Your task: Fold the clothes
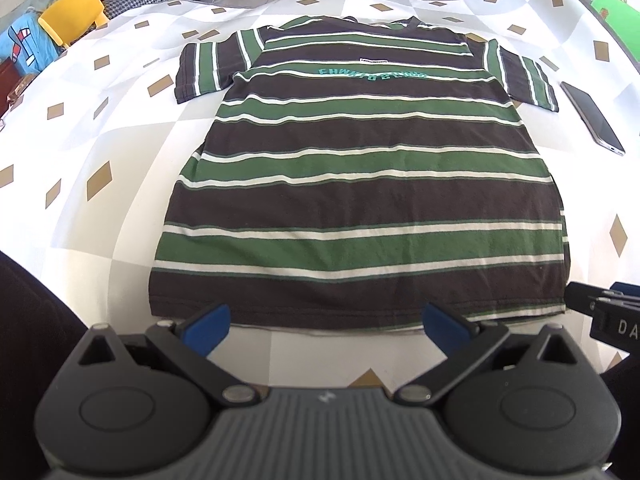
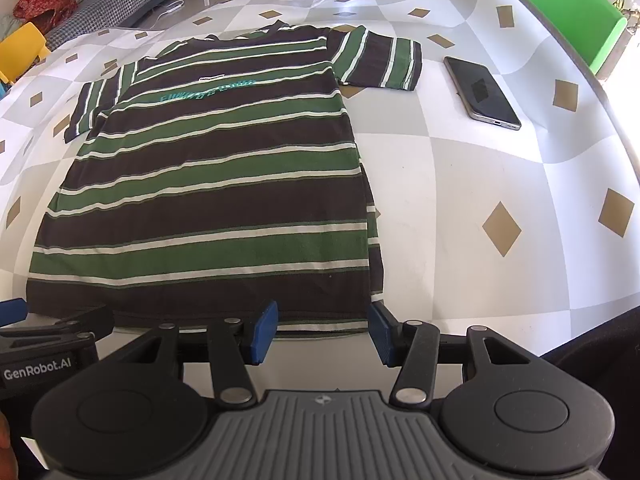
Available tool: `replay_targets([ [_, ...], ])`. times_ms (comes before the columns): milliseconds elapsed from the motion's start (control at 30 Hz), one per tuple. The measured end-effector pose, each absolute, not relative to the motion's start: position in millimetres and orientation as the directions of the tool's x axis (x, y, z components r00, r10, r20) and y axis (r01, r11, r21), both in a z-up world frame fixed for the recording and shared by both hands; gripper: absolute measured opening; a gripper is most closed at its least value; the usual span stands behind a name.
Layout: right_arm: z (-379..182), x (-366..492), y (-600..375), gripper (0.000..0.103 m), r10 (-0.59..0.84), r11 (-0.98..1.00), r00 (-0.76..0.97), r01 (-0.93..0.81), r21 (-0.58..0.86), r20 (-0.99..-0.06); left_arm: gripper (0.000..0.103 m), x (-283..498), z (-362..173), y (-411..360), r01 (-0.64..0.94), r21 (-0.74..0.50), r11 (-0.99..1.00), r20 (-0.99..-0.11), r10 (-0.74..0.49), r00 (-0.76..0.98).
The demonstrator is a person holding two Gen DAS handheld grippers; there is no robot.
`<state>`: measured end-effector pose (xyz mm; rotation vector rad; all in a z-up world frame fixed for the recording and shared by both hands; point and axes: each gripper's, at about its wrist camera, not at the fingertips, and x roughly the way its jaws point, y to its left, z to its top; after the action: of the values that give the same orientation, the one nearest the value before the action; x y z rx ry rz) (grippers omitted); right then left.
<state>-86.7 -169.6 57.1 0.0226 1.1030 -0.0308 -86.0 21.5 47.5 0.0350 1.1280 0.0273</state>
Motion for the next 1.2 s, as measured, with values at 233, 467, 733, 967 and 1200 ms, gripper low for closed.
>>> replay_targets([
  [233,56,-87,-169,0.049,-0.012,0.999,0.447,0.033,0.003,-0.895,0.103,-88,48,19,0.000,0.039,0.999,-0.903,0.035,0.428],
  [467,56,-88,-169,0.049,-0.011,1.000,0.444,0.031,0.003,-0.896,0.103,-91,48,18,0.005,0.041,0.999,-0.907,0.035,0.421],
  [733,56,-89,-169,0.049,-0.011,1.000,0.443,0.028,0.002,-0.896,0.103,-95,45,17,0.011,0.046,0.999,-0.912,0.037,0.408],
  [967,55,-92,-167,0.049,-0.012,1.000,0.438,0.021,-0.003,-0.899,0.103,-98,42,20,0.008,0.039,0.999,-0.918,0.032,0.396],
  [1200,53,-92,-165,0.049,-0.017,1.000,0.432,0.014,-0.012,-0.902,0.103,-100,40,22,0.009,0.038,0.999,-0.922,0.032,0.386],
])
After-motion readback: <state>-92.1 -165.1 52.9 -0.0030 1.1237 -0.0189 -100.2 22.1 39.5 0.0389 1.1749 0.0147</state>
